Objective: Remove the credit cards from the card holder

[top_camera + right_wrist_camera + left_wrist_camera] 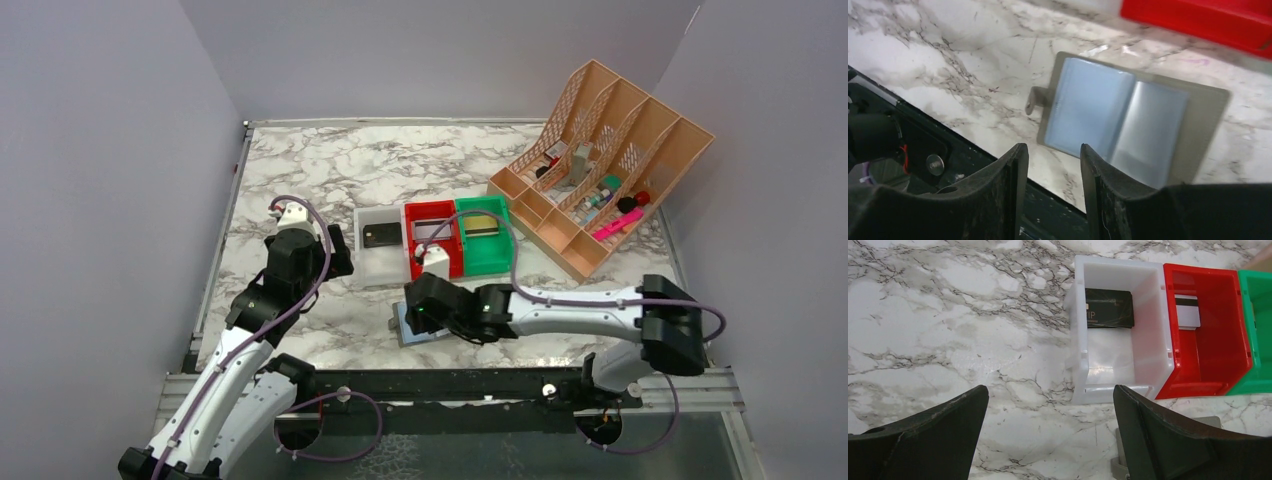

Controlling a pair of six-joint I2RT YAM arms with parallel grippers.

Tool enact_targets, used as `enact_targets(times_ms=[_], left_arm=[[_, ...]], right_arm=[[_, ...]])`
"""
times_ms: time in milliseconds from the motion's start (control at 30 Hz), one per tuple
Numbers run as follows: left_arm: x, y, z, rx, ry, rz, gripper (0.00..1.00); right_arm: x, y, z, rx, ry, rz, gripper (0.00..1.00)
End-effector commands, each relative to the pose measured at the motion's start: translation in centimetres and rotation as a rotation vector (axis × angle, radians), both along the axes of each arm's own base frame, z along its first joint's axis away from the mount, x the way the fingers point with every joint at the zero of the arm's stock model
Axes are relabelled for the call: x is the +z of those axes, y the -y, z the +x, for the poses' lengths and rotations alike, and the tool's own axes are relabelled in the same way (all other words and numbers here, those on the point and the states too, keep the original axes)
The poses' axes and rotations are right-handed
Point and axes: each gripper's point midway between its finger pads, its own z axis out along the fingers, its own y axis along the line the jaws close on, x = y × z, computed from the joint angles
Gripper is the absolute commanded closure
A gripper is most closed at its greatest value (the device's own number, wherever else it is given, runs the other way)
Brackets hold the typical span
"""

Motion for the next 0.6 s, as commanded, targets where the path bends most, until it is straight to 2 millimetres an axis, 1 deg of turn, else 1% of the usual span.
enact_targets(times_ms=[0,67,100,167,333,367,400,433,467,567], left_arm=[[0.3,0.5,0.2,-0.028,0.020,-0.012,0.01],[0.3,0.4,0.2,-0.028,0.020,-0.011,0.01],[0.3,0.5,0.2,-0.030,0.021,-0.012,0.01],[0.3,0.5,0.2,-0.032,0.020,-0.012,0.01],[0.1,0.7,0.2,-0.041,0.013,-0.014,0.01],[0.1,0.7,0.2,-0.041,0.011,-0.013,0.01],[0.0,0.7,0.2,-0.042,0.009,-0.014,0.01],[0.0,0.7,0.2,-0.042,0.010,-0.014,0.01],[0.0,0.7,0.2,-0.043,0.009,-0.013,0.01],[0.0,0.7,0.2,-0.044,0.008,-0.013,0.01]], right_arm=[[-3.9,-0.6,-0.3,-0.093,-0.018,-0.165,0.51],[-5.2,-0.8,-0.3,-0.117,-0.031,-0.217,0.47],[-5.6,-0.9,0.0,-0.129,-0.026,-0.234,0.47],[-6.0,-1.0,0.2,-0.129,-0.018,-0.252,0.45],[-6.8,-1.2,0.1,-0.109,-0.017,-0.250,0.41],[-7.1,-1.5,-0.1,-0.089,-0.022,-0.248,0.40],[-7.4,-1.8,-0.4,-0.069,-0.036,-0.246,0.35],[-7.5,-2.0,-0.5,-0.058,-0.041,-0.243,0.28],[-7.6,-2.2,-0.6,-0.050,-0.043,-0.243,0.24],[-7.8,-2.5,-0.4,-0.050,-0.040,-0.234,0.22]])
